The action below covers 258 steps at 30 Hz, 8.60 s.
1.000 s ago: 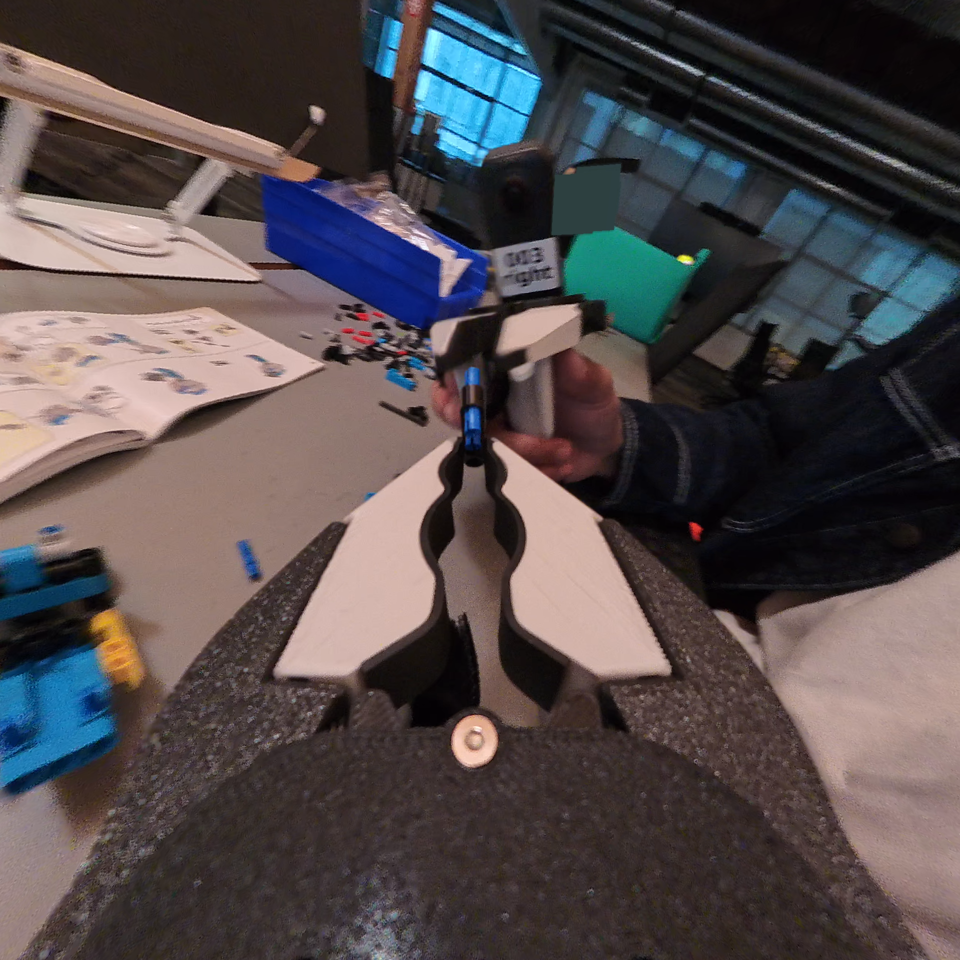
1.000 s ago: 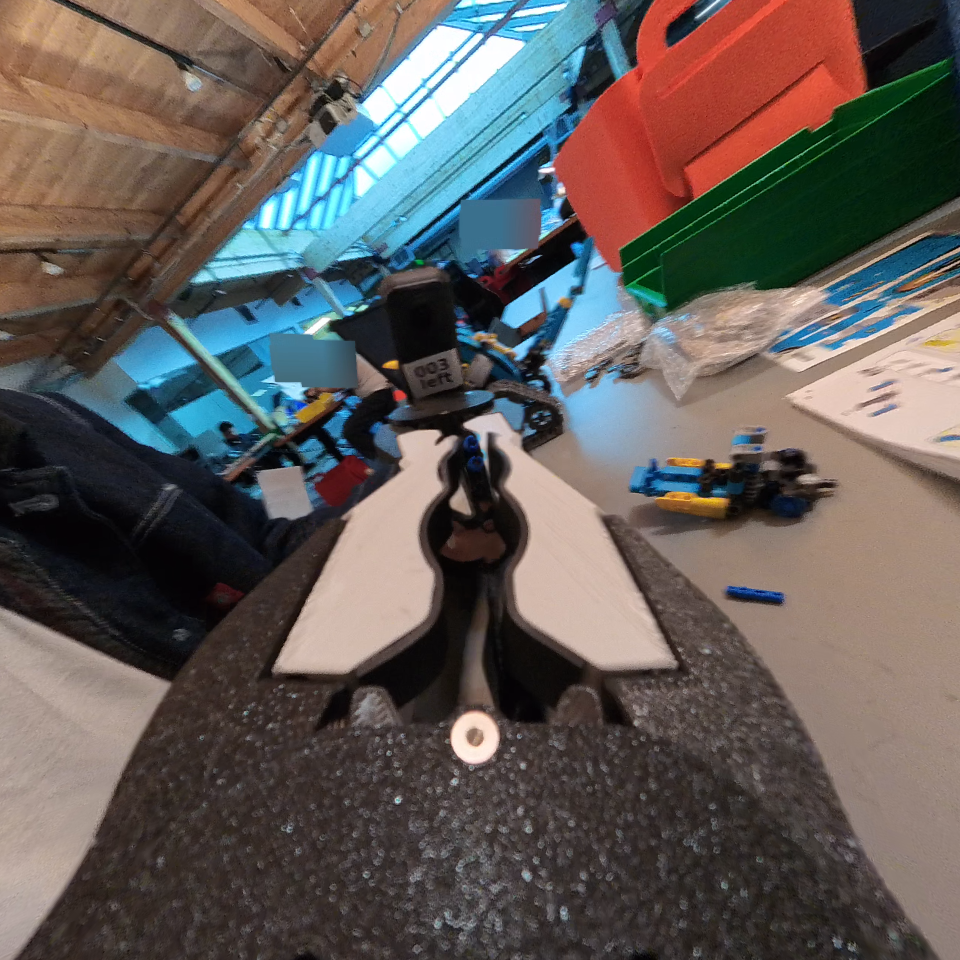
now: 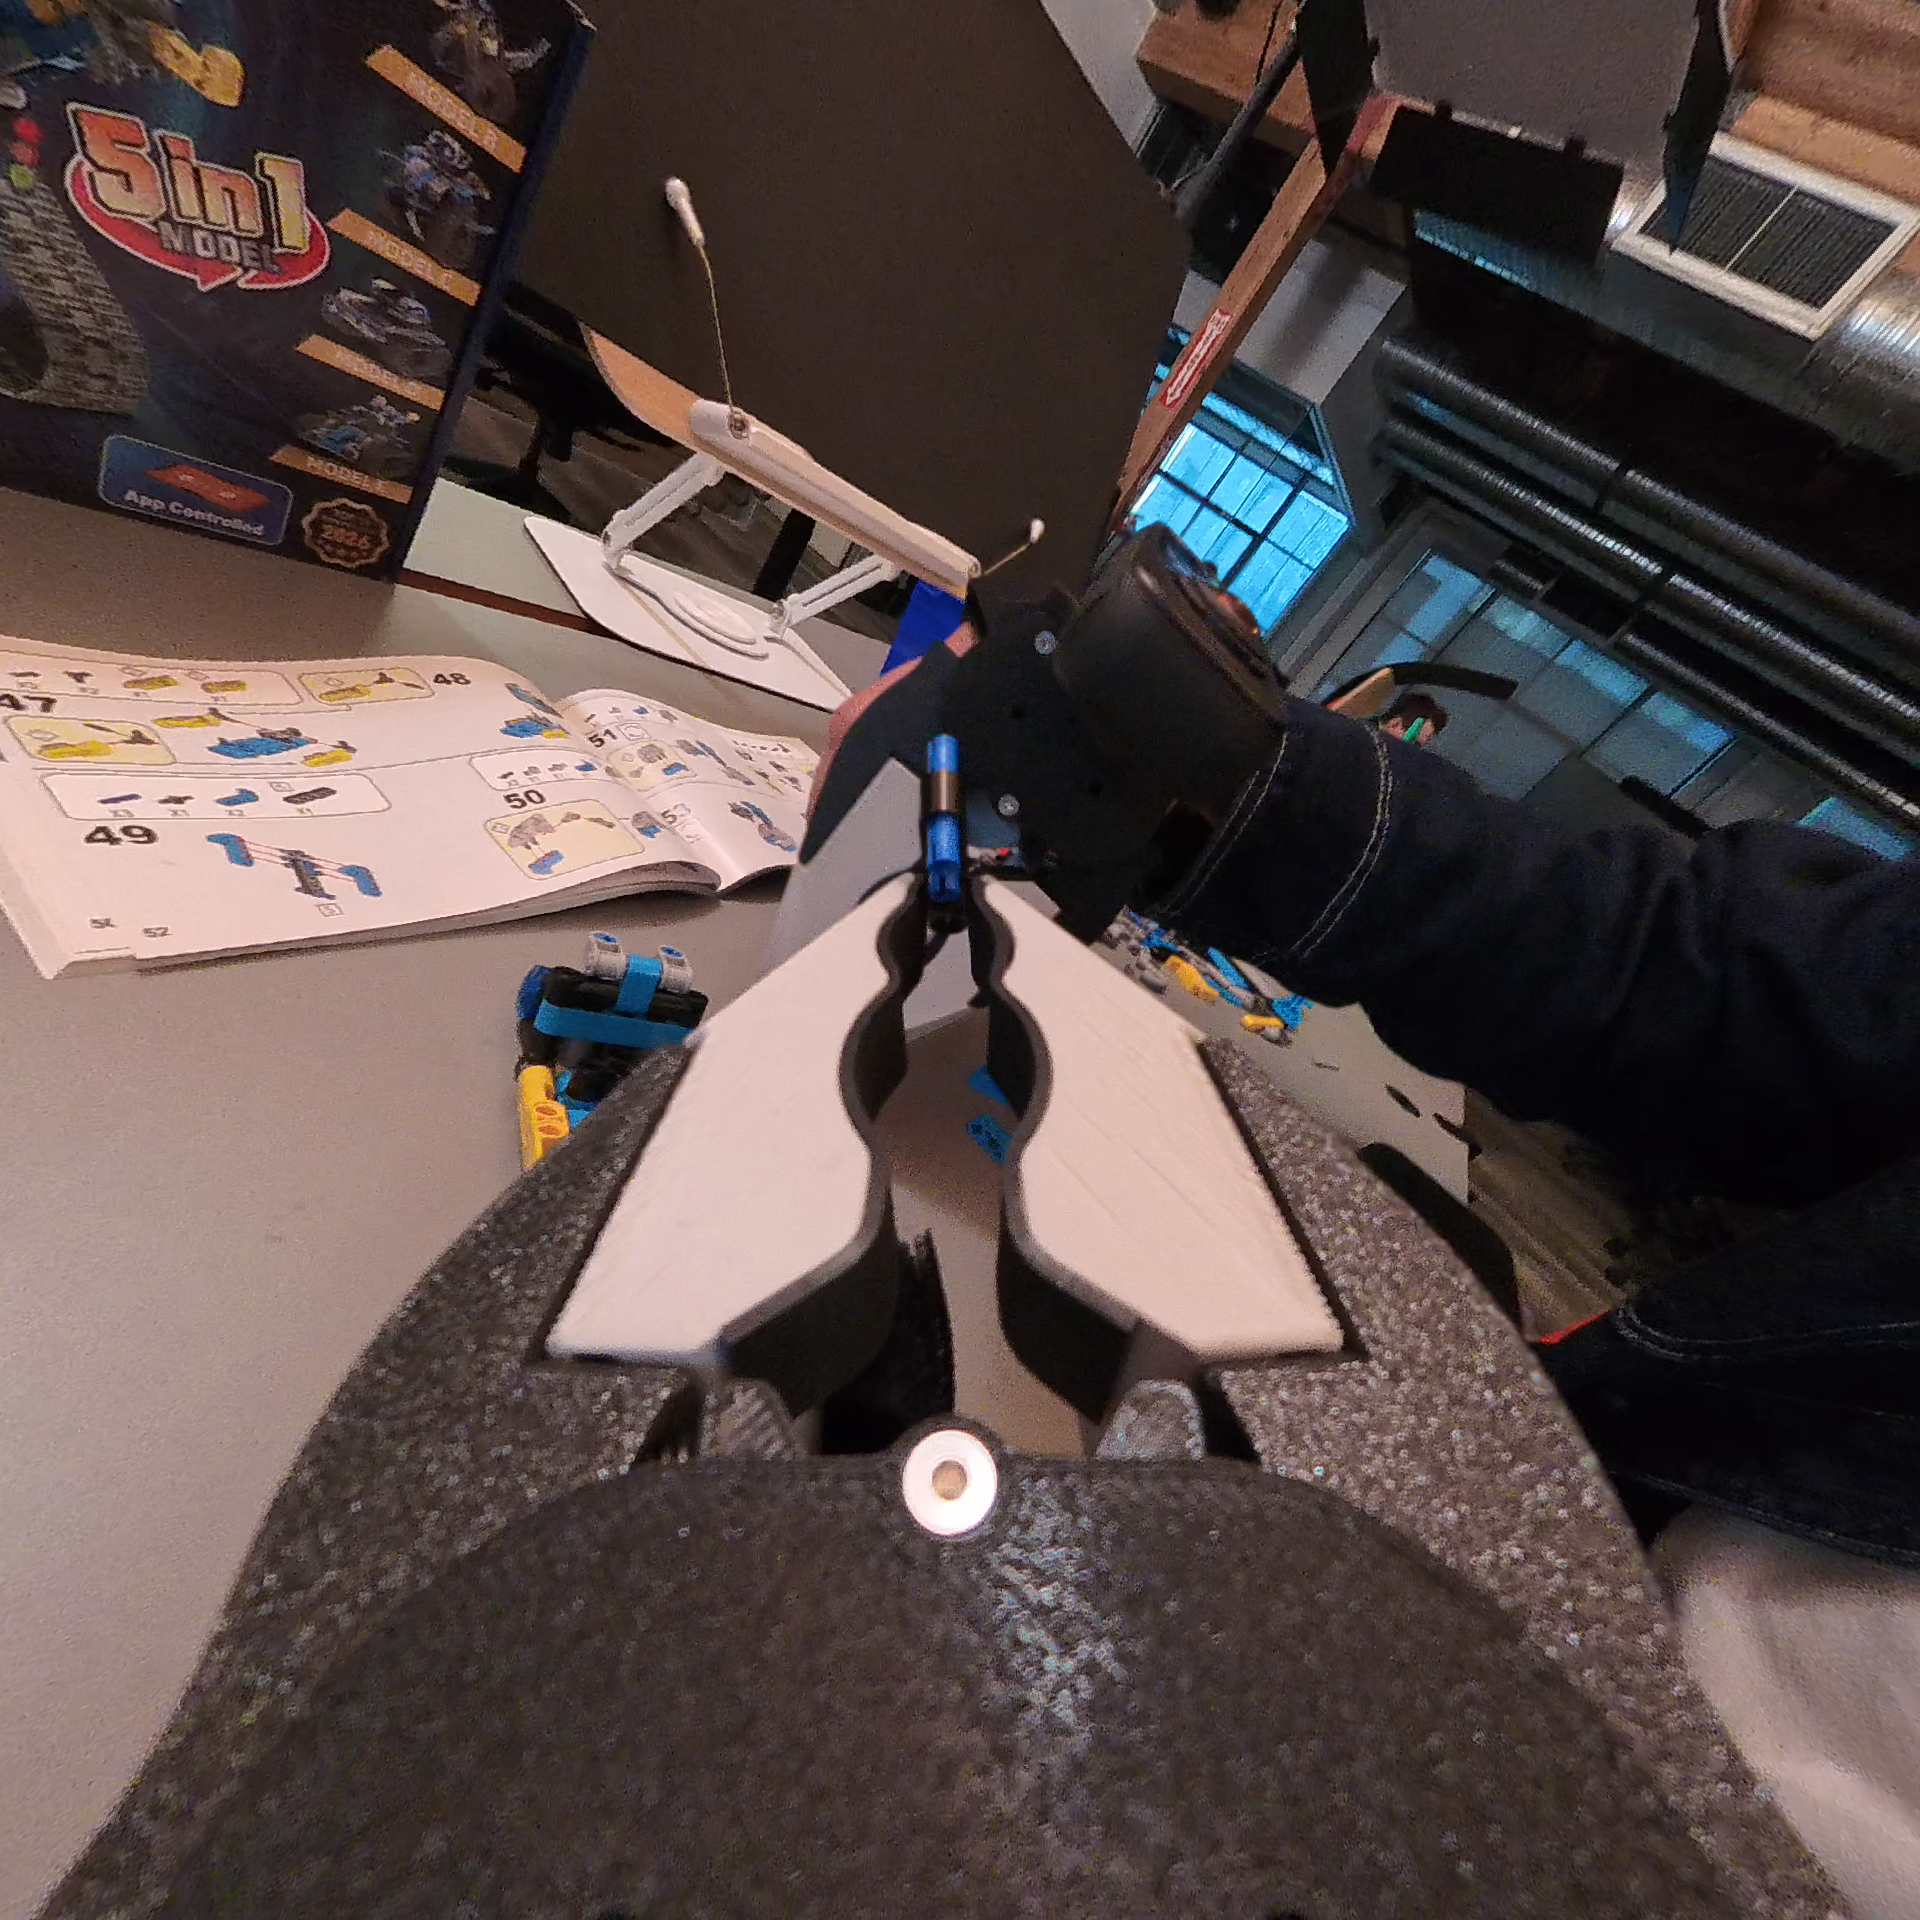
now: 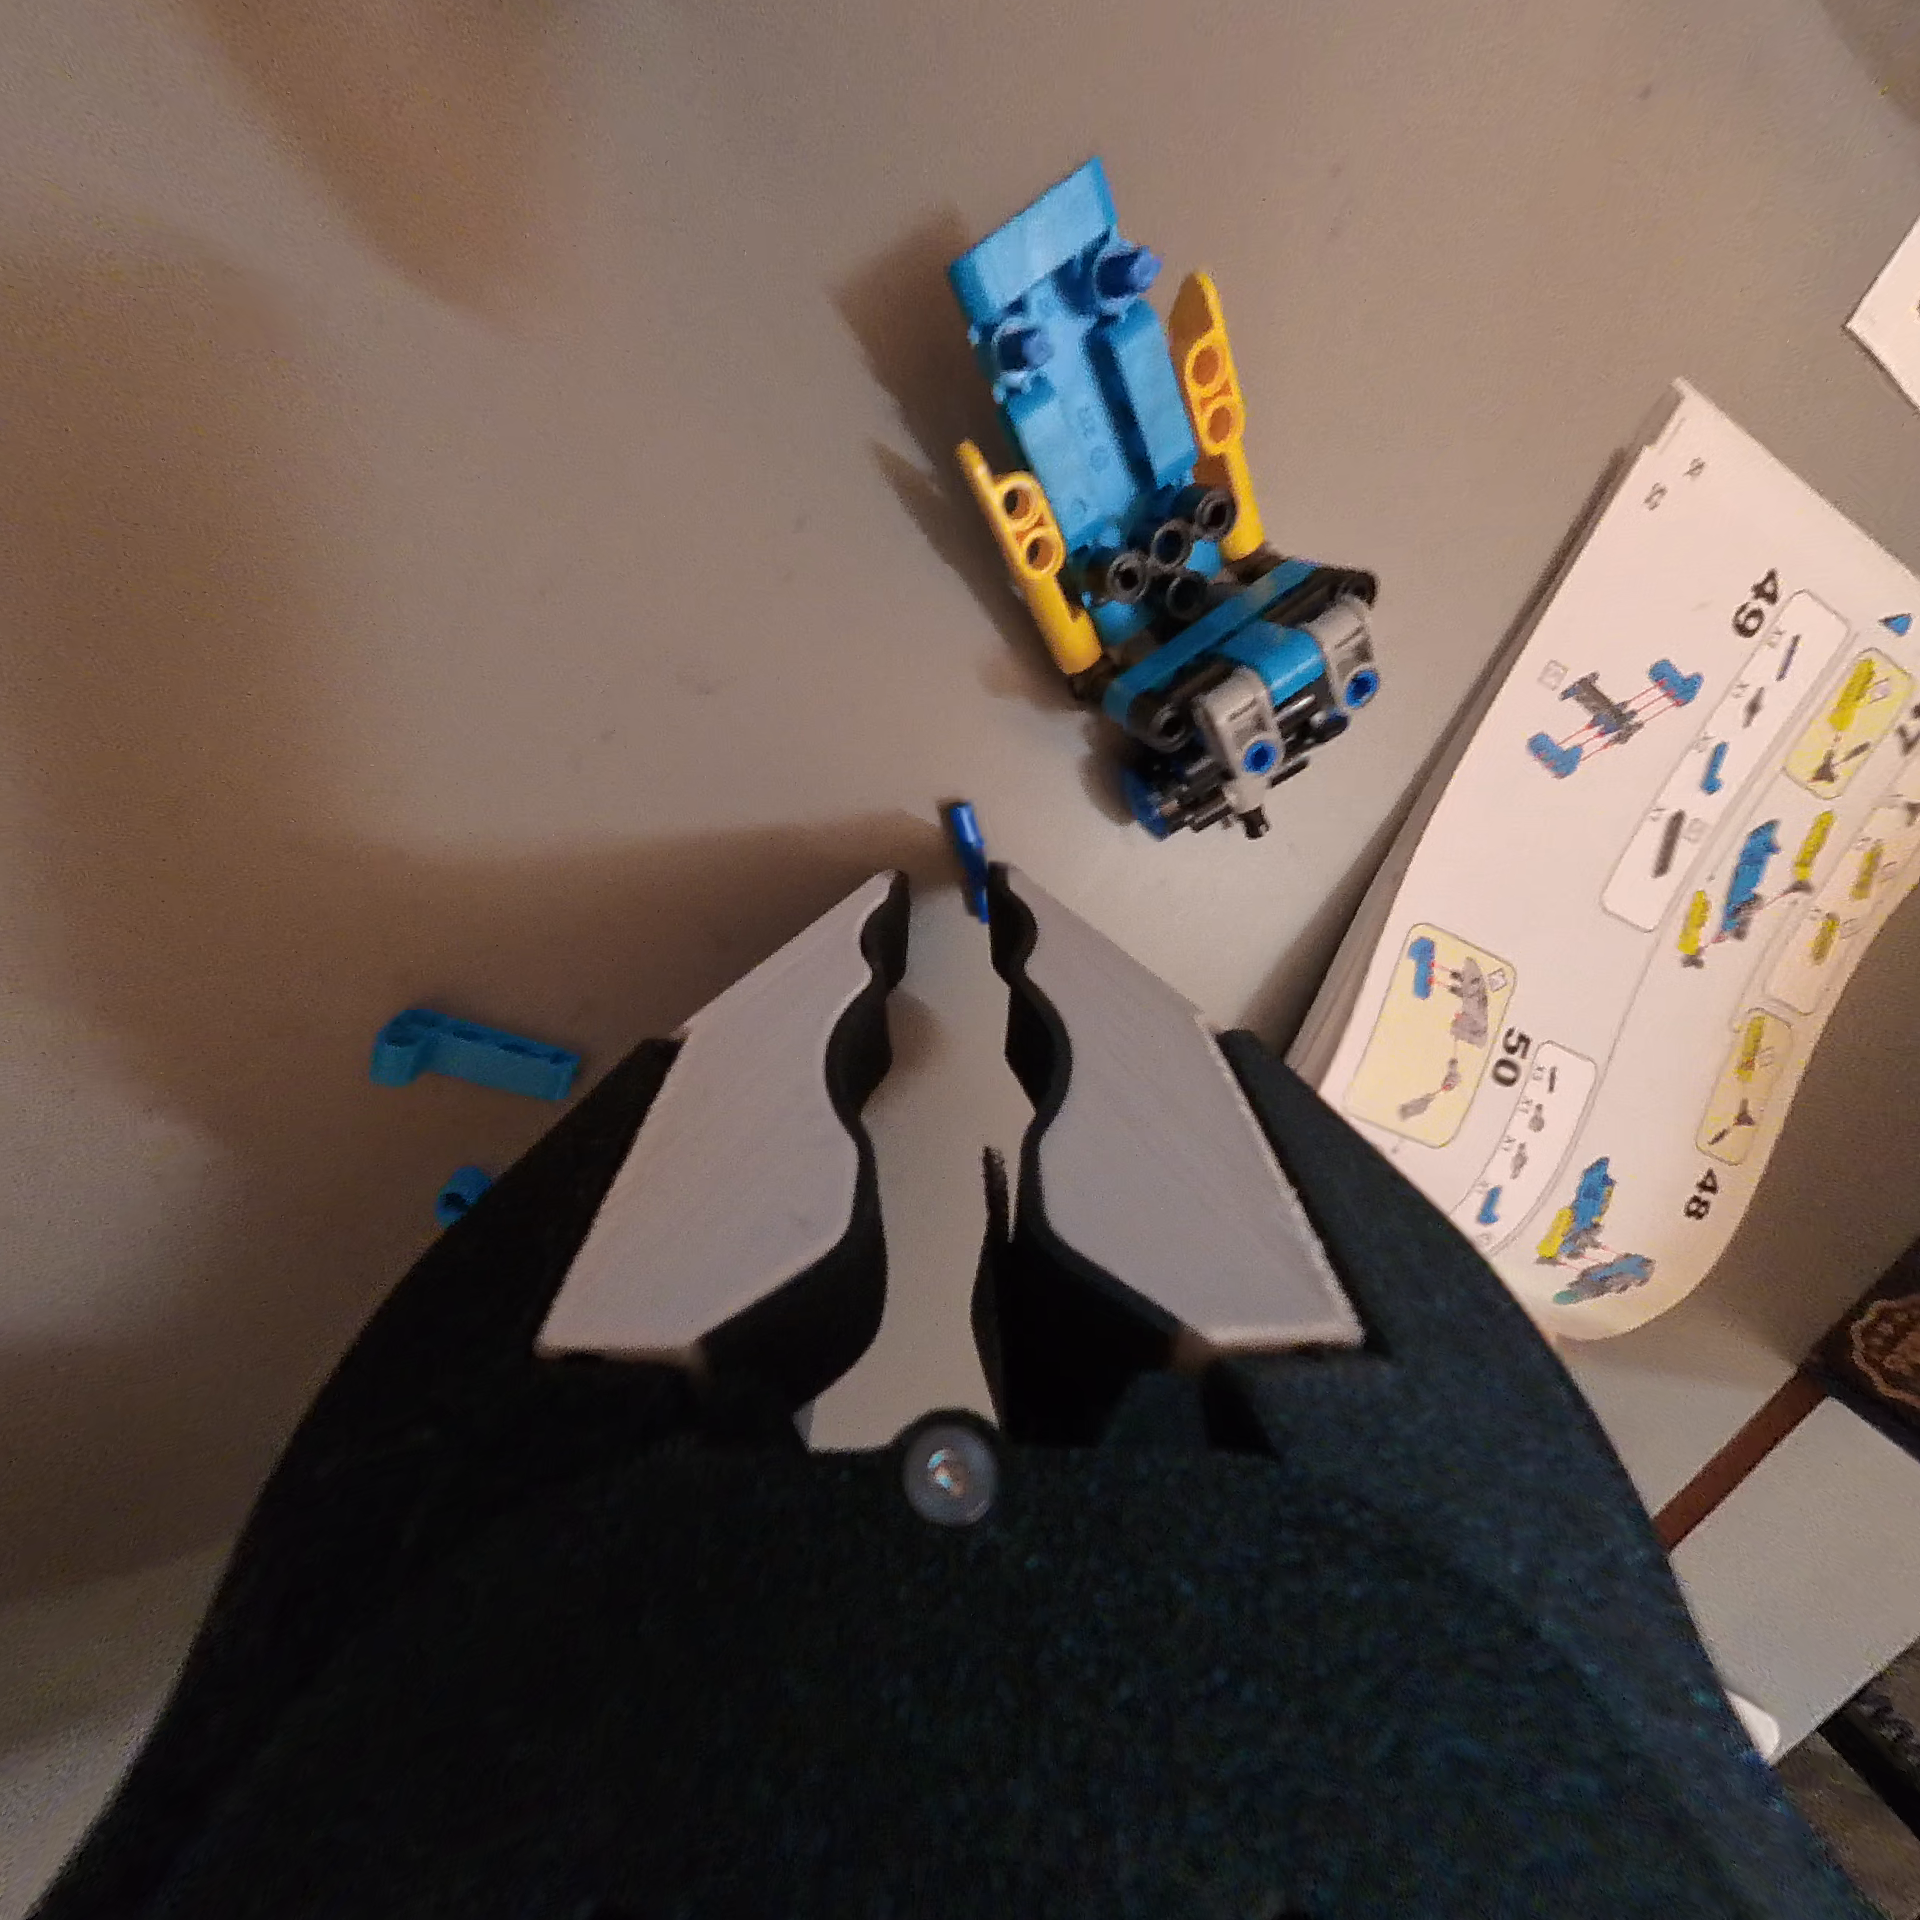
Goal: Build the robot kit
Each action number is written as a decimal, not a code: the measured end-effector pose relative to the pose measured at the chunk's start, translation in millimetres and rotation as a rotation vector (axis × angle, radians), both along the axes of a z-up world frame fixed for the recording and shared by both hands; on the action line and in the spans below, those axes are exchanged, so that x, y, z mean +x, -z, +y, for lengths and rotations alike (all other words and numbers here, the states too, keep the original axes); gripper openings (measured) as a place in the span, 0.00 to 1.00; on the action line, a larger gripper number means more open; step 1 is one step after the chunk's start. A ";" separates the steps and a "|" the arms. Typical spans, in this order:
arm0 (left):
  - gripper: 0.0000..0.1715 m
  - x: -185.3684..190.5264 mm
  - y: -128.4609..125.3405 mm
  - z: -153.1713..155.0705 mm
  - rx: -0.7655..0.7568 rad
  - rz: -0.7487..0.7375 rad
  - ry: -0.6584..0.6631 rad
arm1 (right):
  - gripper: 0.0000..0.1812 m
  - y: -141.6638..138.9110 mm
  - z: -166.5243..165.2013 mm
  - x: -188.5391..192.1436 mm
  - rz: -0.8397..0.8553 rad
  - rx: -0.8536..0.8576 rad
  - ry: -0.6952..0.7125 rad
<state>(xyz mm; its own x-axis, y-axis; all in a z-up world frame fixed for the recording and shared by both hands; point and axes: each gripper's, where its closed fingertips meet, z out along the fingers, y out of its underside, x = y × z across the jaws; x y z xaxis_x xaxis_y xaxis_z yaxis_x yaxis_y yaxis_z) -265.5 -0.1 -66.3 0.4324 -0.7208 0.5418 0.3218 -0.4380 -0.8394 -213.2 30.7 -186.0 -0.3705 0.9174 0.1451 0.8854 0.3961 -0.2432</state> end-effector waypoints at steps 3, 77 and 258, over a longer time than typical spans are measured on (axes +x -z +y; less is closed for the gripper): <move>0.04 -4.0 -1.6 2.0 -0.006 -0.022 -0.012 | 0.08 -2.4 5.5 -5.7 -0.015 0.013 -0.003; 0.04 31.2 7.1 -8.9 0.164 0.226 -0.037 | 0.01 -103.6 -50.2 -32.2 1.114 -1.066 0.872; 0.04 40.8 -61.4 -58.6 0.007 -0.508 0.386 | 0.02 -172.8 -92.2 -16.3 1.269 -0.429 0.342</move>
<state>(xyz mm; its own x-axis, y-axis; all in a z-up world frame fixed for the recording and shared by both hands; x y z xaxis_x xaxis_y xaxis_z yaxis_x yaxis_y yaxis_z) -224.7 -58.7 -4.9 -0.1688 -0.7778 0.6054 0.5011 -0.5966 -0.6268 -229.4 -61.5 -13.1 0.0521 0.9933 -0.1035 0.0056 -0.1039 -0.9946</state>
